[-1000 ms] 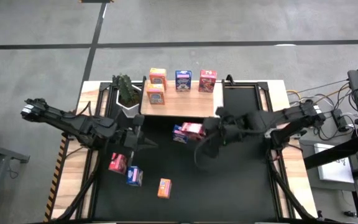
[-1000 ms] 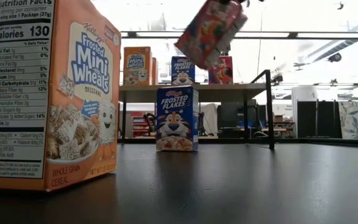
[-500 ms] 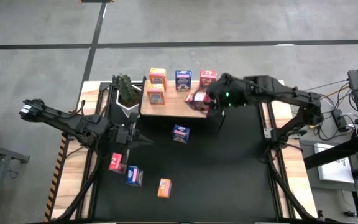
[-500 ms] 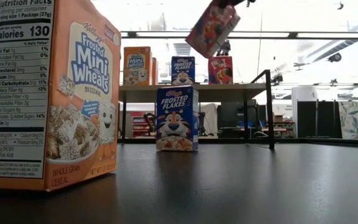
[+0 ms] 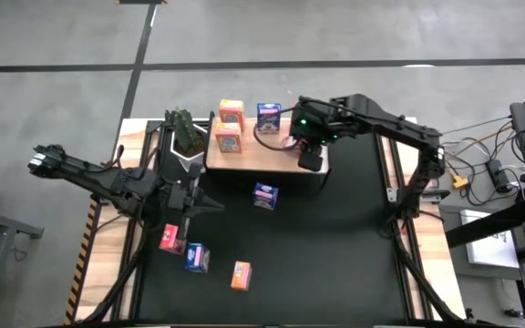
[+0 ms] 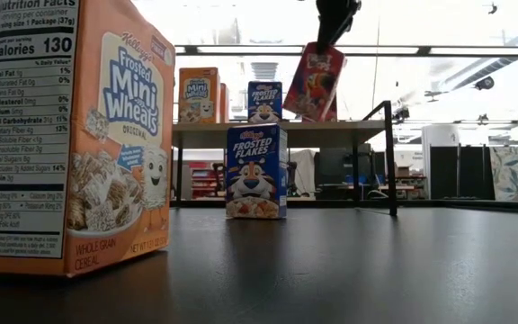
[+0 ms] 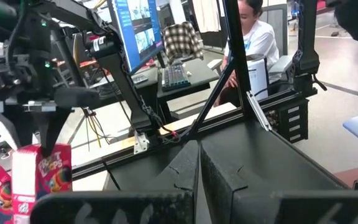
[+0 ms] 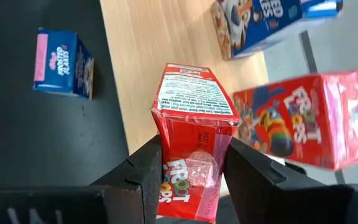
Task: Stack cereal on shelf
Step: Put the right red cereal box on the shelf aligned with the other red cereal box
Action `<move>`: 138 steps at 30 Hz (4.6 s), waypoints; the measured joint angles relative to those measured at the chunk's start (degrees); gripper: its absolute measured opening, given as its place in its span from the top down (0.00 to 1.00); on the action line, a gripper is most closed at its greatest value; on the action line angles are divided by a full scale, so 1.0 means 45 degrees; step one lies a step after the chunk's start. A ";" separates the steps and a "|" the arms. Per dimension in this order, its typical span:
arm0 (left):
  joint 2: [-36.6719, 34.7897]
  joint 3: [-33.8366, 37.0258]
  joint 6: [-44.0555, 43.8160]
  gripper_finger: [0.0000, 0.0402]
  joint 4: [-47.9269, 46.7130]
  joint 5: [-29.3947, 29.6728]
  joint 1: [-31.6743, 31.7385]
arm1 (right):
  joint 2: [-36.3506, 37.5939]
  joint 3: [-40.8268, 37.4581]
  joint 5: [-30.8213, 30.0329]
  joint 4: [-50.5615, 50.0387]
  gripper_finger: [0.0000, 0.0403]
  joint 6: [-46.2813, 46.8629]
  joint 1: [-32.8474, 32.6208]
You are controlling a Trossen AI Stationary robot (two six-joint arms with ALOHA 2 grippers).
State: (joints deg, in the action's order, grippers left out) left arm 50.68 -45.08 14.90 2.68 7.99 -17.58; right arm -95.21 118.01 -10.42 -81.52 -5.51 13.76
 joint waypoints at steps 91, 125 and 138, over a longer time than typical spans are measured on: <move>0.0000 0.0918 -0.0427 1.00 -0.0533 -0.0008 0.0000 | 0.0797 -0.6866 -0.6022 0.4216 0.98 0.0440 -0.2775; 0.0005 0.0967 -0.0222 1.00 -0.0410 -0.0005 -0.0002 | 0.4740 -1.5537 -0.6362 1.6919 0.98 0.1498 -0.2798; 0.0005 0.0967 -0.0189 1.00 -0.0404 -0.0005 -0.0005 | 0.4078 -1.5532 -0.6953 1.7567 0.98 0.1553 -0.2499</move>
State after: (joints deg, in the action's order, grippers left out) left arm 50.70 -40.73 14.04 0.86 7.97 -17.60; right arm -76.86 48.12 -41.71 -2.47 1.48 2.51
